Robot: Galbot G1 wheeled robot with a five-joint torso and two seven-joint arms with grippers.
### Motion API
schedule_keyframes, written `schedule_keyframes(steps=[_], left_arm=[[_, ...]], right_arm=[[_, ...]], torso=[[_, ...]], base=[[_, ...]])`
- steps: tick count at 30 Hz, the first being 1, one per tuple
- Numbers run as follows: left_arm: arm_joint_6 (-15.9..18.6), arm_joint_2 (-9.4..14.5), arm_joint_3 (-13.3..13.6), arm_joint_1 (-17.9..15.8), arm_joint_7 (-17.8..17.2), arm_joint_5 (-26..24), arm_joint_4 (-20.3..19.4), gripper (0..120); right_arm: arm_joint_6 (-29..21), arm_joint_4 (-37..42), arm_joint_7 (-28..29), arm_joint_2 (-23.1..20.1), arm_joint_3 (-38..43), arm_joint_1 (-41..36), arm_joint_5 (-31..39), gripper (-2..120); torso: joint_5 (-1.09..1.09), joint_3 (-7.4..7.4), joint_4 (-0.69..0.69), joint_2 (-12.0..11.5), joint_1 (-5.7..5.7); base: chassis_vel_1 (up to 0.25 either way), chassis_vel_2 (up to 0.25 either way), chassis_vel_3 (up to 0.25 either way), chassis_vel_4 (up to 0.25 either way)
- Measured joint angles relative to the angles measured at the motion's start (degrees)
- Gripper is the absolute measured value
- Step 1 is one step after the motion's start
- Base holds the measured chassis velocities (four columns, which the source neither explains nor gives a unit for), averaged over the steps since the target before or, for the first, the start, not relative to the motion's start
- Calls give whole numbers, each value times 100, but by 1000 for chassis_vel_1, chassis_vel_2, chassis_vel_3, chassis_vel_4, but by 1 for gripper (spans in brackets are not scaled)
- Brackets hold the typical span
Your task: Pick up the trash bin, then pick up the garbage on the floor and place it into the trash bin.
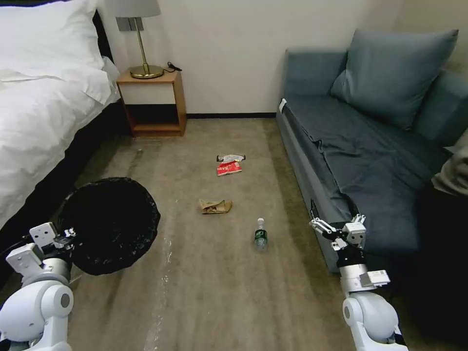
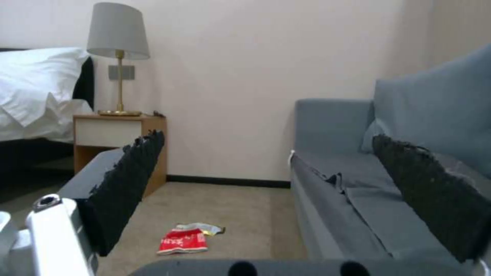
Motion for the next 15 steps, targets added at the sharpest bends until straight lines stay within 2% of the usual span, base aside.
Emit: schedule_keyframes(steps=[15], left_arm=[[-15, 139, -80, -164, 61, -79, 115, 2]], right_arm=[[6, 43, -55, 21, 58, -74, -44, 100]], torso=[[0, 0, 0, 0, 0]], base=[[-104, 98, 102, -96]])
